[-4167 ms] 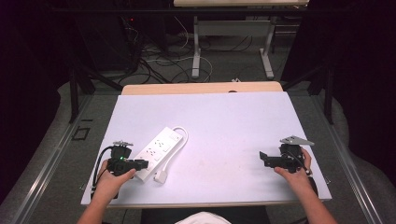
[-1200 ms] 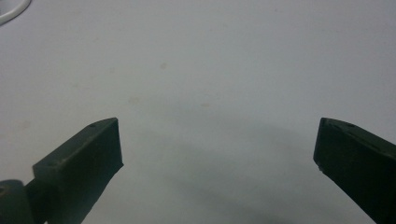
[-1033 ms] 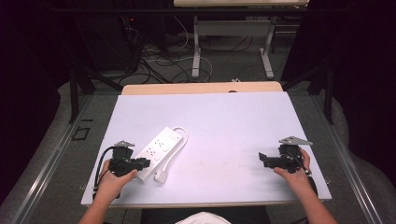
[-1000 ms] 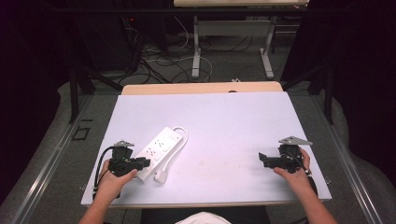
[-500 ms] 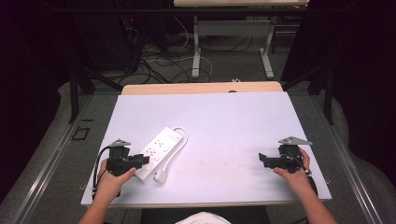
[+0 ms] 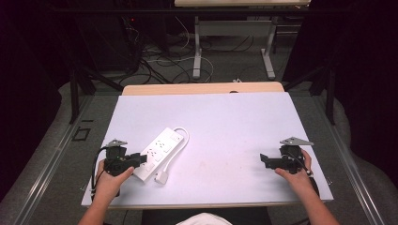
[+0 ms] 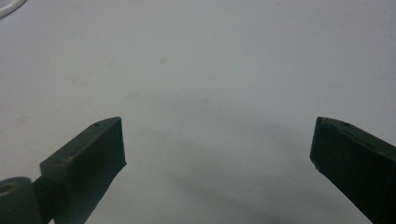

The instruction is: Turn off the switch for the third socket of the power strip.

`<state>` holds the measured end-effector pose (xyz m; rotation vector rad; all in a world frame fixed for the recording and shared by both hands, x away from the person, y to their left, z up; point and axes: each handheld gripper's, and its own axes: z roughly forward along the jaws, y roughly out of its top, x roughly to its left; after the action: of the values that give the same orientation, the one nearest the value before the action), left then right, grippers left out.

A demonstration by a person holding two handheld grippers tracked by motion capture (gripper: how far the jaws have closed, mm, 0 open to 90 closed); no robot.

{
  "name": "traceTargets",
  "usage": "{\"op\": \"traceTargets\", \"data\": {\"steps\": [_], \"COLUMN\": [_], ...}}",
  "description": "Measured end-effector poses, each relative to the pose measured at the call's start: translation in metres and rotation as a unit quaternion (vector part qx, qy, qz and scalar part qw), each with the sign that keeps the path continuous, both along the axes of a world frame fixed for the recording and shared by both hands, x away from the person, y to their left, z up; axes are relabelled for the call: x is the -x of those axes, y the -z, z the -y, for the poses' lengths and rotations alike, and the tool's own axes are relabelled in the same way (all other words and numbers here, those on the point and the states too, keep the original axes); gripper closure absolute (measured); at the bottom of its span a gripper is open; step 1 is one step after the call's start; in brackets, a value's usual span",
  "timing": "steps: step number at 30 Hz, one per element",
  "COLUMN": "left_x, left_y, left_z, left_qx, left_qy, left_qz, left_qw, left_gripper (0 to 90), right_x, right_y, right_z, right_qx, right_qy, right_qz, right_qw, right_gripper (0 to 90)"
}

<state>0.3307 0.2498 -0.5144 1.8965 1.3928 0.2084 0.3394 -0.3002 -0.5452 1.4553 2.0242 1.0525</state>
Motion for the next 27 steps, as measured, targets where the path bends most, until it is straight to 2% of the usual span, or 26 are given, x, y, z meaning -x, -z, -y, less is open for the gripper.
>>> {"op": "traceTargets", "data": {"steps": [1, 2, 4, 5, 6, 8, 18, 20, 27], "left_x": [-0.0002, -0.0001, -0.0001, 0.0001, 0.0, 0.0002, 0.0, 0.0001, 0.0006], "left_y": [0.0007, -0.0001, 0.0004, -0.0009, -0.0001, -0.0006, -0.0008, 0.0, -0.0009], "left_z": [-0.0005, -0.0018, -0.0027, -0.0041, -0.0038, -0.0045, -0.0061, -0.0056, -0.0063], "left_qx": [0.002, 0.004, 0.008, 0.005, 0.01, 0.01, 0.008, 0.012, 0.012], "left_qy": [-0.005, -0.006, -0.014, -0.012, -0.017, -0.02, -0.019, -0.025, -0.026], "left_qz": [0.007, 0.002, 0.01, 0.005, 0.013, 0.015, 0.011, 0.019, 0.02], "left_qw": [1.0, 1.0, 0.9998, 0.9999, 0.9997, 0.9996, 0.9997, 0.9994, 0.9994], "left_gripper": [61.5, 61.5, 61.5, 61.4, 61.3, 60.6, 59.3, 59.3, 59.3], "right_x": [-0.0001, 0.0, 0.0, 0.0, -0.0002, -0.0003, -0.0003, -0.0004, -0.0006], "right_y": [0.0001, 0.0001, 0.0001, 0.0001, 0.0004, 0.0006, 0.001, 0.0012, 0.0016], "right_z": [-0.0003, -0.0002, -0.0002, 0.0, 0.0001, 0.0001, -0.0004, -0.0003, -0.0003], "right_qx": [0.0, 0.001, 0.001, 0.0, 0.001, 0.001, -0.001, -0.001, -0.001], "right_qy": [0.001, 0.001, 0.0, 0.0, 0.001, 0.001, 0.001, 0.001, 0.0], "right_qz": [0.0, 0.0, 0.0, 0.0, -0.001, -0.001, -0.004, -0.005, -0.005], "right_qw": [1.0, 1.0, 1.0, 1.0, 1.0, 1.0, 1.0, 1.0, 1.0], "right_gripper": [2.7, 2.7, 2.7, 2.7, 2.7, 2.7, 2.8, 2.8, 2.8]}}
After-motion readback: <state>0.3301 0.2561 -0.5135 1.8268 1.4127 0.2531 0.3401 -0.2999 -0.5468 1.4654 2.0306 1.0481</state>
